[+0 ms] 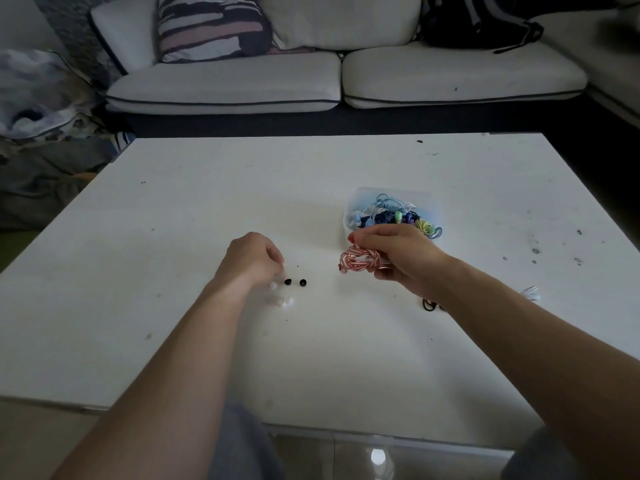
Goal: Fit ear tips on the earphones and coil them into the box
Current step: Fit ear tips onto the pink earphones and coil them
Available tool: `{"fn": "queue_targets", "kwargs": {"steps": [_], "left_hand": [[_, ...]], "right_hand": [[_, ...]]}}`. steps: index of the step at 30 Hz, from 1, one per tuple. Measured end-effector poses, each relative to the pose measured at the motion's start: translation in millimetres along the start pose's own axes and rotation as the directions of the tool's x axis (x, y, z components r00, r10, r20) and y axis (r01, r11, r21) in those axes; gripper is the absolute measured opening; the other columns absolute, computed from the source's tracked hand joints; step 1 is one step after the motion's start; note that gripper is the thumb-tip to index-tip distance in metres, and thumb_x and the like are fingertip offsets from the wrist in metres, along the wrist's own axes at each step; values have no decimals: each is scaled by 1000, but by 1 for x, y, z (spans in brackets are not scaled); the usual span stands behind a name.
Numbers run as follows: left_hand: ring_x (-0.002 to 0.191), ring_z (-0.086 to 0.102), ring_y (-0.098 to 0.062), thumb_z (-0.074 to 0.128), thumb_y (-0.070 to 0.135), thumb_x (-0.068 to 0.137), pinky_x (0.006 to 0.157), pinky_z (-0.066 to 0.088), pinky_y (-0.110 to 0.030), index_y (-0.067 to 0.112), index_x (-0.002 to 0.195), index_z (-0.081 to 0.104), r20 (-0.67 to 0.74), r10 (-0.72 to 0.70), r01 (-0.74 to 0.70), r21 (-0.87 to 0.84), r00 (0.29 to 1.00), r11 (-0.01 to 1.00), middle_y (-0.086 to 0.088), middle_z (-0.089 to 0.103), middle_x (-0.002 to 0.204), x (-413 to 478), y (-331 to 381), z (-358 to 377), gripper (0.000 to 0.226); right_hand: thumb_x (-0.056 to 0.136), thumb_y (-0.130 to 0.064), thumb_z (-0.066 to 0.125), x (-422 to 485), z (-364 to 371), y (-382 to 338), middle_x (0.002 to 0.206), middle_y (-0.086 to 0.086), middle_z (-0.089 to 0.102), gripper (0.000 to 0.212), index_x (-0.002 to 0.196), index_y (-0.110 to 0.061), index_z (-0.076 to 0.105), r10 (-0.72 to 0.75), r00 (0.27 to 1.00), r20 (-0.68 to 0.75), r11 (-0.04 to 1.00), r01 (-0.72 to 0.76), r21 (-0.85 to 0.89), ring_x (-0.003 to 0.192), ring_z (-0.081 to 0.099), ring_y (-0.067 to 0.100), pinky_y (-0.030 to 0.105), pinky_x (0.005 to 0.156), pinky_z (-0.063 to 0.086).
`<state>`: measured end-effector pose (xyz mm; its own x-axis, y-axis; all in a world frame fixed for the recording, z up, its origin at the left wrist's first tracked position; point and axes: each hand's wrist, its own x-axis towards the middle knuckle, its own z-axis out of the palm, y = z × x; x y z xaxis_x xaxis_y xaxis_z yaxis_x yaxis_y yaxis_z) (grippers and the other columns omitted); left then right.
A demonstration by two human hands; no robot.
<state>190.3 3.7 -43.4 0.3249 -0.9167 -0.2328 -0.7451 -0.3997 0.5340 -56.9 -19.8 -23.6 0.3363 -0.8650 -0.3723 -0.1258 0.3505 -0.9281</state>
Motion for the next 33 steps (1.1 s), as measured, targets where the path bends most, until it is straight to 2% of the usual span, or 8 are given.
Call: {"fn": "queue_targets", "kwargs": {"steps": [2, 5, 10, 12, 14, 18, 25, 33], "left_hand": [[70, 66, -12, 72, 11, 79, 66, 53, -23, 19, 83, 74, -12, 16, -18, -199, 1000, 980, 2, 72, 78, -8, 9, -6, 10], [73, 70, -14, 74, 9, 81, 73, 57, -27, 16, 93, 74, 82, 89, -31, -541, 993, 840, -7, 76, 84, -25, 26, -12, 14], [78, 70, -12, 70, 3, 87, 68, 54, -20, 12, 98, 70, 209, 226, 42, -815, 952, 578, -8, 76, 95, -45, 46, -15, 14], [76, 70, -13, 69, 1, 86, 66, 54, -19, 11, 98, 70, 229, 244, 68, -844, 943, 531, -7, 76, 92, -48, 49, -16, 15], [75, 70, -14, 69, 1, 85, 65, 54, -18, 11, 97, 70, 239, 262, 71, -850, 935, 522, -5, 75, 86, -50, 51, -15, 15], [73, 71, -14, 68, 1, 86, 66, 55, -18, 11, 95, 70, 240, 271, 66, -848, 932, 525, -6, 73, 82, -51, 53, -15, 14], [73, 72, -15, 68, 1, 84, 64, 56, -18, 10, 93, 70, 237, 272, 79, -870, 933, 487, -8, 73, 79, -51, 55, -14, 13], [78, 74, -16, 63, -2, 88, 66, 57, -18, 9, 94, 72, 239, 304, 60, -865, 922, 499, -9, 75, 84, -50, 54, -15, 15]], "right_hand": [[93, -14, 68, -1, 2, -1, 78, 5, 71, 9, 95, -14, 77, -8, 1000, 9, 1000, 8, 2, 63, 57, 16, 29, 61, 44], [91, -16, 71, -4, 6, -3, 86, 9, 73, 7, 89, -17, 78, -49, 998, 27, 999, 49, 6, 76, 59, 22, 31, 66, 45], [86, -19, 75, -12, 14, -10, 102, 16, 74, 8, 79, -22, 78, -181, 983, 18, 981, 180, 71, 87, 62, 34, 44, 82, 48], [85, -20, 76, -16, 16, -12, 100, 21, 73, 4, 81, -21, 78, -217, 976, 5, 972, 216, 89, 90, 64, 44, 58, 91, 50], [84, -19, 76, -19, 18, -13, 101, 23, 73, 3, 82, -20, 77, -241, 970, -1, 967, 240, 87, 90, 64, 43, 64, 98, 45], [84, -16, 76, -23, 19, -14, 100, 25, 72, 3, 87, -13, 76, -266, 964, 17, 961, 263, 90, 86, 64, 47, 70, 93, 44], [85, -13, 76, -24, 20, -15, 97, 24, 73, 11, 78, -21, 77, -272, 962, 4, 961, 271, 57, 84, 63, 34, 47, 81, 46], [86, -14, 76, -23, 18, -14, 96, 21, 74, 9, 79, -20, 77, -250, 968, -15, 968, 251, 29, 82, 62, 33, 45, 80, 46]]}}
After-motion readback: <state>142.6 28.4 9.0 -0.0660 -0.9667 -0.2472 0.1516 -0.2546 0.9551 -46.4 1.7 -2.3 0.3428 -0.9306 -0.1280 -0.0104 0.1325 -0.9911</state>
